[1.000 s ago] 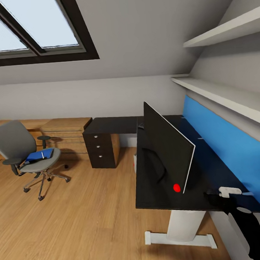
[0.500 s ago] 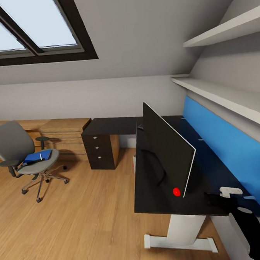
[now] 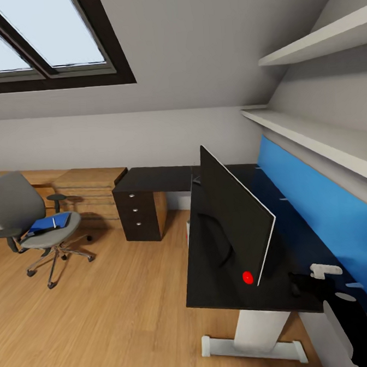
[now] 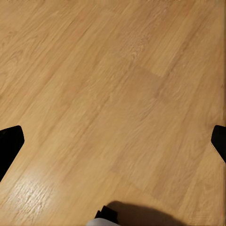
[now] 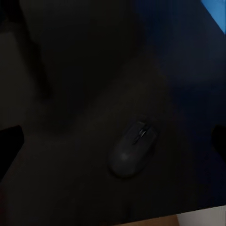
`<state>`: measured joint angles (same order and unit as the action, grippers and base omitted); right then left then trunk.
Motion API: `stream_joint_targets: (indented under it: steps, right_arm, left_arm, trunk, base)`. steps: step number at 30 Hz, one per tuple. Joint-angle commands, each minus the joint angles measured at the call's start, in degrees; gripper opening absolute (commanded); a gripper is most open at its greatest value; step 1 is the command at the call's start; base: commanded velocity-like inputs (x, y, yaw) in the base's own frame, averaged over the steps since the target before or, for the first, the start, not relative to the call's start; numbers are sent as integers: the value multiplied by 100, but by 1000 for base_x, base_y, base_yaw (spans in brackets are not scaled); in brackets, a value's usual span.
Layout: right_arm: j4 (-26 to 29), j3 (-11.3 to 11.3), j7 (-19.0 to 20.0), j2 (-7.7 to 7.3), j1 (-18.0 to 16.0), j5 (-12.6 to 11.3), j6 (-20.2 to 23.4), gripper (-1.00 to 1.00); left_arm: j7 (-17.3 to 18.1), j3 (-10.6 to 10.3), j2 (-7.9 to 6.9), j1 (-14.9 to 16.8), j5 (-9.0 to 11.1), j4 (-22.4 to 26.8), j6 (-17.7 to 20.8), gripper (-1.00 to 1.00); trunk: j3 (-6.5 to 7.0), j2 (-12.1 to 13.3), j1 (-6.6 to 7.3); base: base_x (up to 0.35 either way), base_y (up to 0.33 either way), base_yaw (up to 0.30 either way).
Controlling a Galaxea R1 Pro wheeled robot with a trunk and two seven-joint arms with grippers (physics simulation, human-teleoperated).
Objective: In the bedroom, organize the workspace by keeping the computer under the desk, ensuring the monitor is on the desk, placing the keyboard on the desk next to the monitor, placing the mouse on the desk next to the keyboard, moving the folder from the swivel chair onto the desk next to the mouse, stacking the notebook on top of the folder with the pen on top of the notebook, and positioning the swivel chair next to the desk.
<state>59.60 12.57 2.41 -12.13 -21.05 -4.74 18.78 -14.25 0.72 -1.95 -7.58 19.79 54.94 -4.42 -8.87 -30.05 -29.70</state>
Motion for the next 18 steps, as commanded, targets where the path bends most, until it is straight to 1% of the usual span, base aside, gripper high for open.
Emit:
stream_joint_targets:
  steps: [1, 5, 12, 18]
  right_arm:
    - [8, 9, 15, 0, -4, -46, 30, 100]
    - [8, 13, 11, 0, -4, -45, 30, 100]
    - [8, 17, 6, 0, -3, -45, 30, 100]
    - [1, 13, 2, 6, -4, -46, 30, 100]
  left_arm:
    - [-16, -11, -4, -2, 60, 8, -21, 100]
    - [-16, -10, -2, -4, 60, 8, -23, 100]
    - [-18, -11, -1, -4, 64, 13, -23, 100]
    - [-28, -14, 7, -1, 75, 144, -24, 100]
  trunk:
    - [-9, -9, -4]
    - [-9, -9, -4]
    - [-9, -9, -4]
    - [-9, -9, -4]
  base:
    - [46, -31, 0]
    - [61, -17, 0]
    - [209, -32, 0]
    - [49, -7, 0]
